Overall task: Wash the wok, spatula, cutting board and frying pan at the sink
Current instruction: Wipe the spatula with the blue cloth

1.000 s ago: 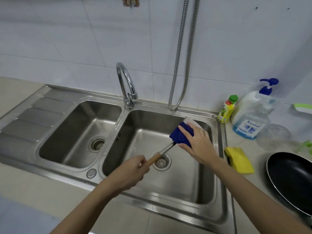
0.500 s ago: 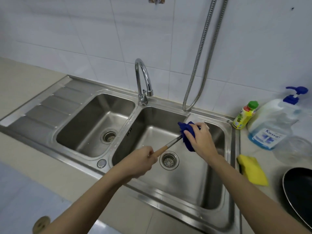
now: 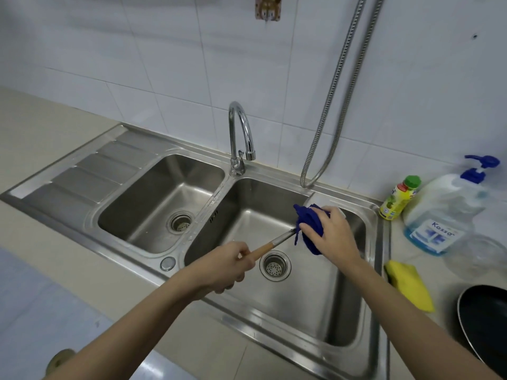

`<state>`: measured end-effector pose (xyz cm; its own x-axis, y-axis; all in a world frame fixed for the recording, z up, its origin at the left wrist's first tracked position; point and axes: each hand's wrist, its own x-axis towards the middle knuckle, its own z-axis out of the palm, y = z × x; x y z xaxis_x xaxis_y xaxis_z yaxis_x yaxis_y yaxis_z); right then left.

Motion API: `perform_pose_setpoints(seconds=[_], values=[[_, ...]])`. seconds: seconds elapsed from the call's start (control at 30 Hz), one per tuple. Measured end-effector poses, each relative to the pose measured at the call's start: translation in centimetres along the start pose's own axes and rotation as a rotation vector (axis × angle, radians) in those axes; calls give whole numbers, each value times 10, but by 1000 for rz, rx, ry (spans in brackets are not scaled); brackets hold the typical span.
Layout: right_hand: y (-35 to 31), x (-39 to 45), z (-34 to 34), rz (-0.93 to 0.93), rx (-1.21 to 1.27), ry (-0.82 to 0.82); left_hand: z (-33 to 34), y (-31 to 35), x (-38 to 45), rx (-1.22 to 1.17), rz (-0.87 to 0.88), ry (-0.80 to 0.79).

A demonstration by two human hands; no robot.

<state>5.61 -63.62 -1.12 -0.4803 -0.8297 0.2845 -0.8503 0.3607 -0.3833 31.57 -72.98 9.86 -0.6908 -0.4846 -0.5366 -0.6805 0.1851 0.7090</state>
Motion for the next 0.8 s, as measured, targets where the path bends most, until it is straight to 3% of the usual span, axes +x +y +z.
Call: perform_pose_setpoints(seconds=[0.1,0.2,0.3,0.4,0.5,0.73,0.8], values=[[24,15,-14,-70,-291,21,-1,-4,-4,2,3,-6],[46,31,-28,43,-433,-24,-6,-9,-8,42,-5,10],[50,30,-32,158,-369,-44,-10,-11,-10,43,-9,50],[28,16,-21,6,-294,15,-4,-2,-6,30,-9,30],[-5,3,-7,-121,-164,-32,2,7,-3,58,13,20],[1,34,-15,101,-268,33,-7,-1,-11,75,20,73],[-8,30,-12,59,-222,11,-8,0,-8,113,30,92]])
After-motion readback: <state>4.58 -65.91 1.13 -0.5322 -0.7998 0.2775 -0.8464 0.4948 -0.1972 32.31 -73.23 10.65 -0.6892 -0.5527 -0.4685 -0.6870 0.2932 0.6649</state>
